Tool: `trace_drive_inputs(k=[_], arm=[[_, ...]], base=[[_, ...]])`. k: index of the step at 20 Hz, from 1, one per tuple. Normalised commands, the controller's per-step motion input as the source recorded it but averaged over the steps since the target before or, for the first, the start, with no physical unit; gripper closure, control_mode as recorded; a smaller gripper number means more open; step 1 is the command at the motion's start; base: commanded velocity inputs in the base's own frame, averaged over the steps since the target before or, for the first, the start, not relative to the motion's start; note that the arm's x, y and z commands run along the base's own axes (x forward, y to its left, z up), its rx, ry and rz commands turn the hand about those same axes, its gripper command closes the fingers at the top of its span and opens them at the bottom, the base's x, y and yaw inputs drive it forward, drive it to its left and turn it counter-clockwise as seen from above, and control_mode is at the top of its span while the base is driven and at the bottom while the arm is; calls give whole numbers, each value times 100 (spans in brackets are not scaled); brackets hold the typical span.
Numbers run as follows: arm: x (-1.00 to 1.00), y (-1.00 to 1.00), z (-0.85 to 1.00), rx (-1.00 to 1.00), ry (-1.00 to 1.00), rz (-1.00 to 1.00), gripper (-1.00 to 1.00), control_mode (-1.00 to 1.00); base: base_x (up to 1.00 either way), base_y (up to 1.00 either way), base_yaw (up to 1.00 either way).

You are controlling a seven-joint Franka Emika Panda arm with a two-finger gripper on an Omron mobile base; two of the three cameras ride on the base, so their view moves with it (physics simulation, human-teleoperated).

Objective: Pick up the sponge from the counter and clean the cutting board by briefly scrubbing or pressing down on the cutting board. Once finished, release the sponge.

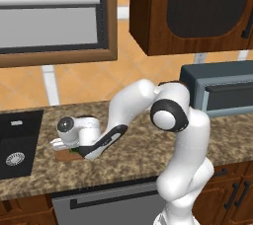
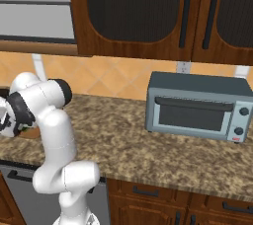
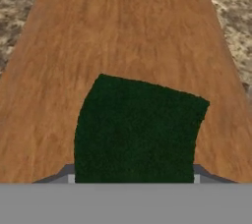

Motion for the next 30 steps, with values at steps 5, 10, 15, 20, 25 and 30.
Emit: trace_drive_inputs(k=[5,10,15,20,25,30], arm=[[0,-5,-36,-6,0,0,100,-100],[14,-12,-31,-4,0,0,100,-100],[42,-29,-7,0,0,0,100,-100],[48,-23,-13,0,-8,0,100,-100],[57,-9,-28,0,-13,0,100,-100],[75,-9,-21,-1,-3,0,100,-100]], base=[[0,0,0],[0,0,0],[0,0,0],[0,0,0],[0,0,0],[0,0,0]])
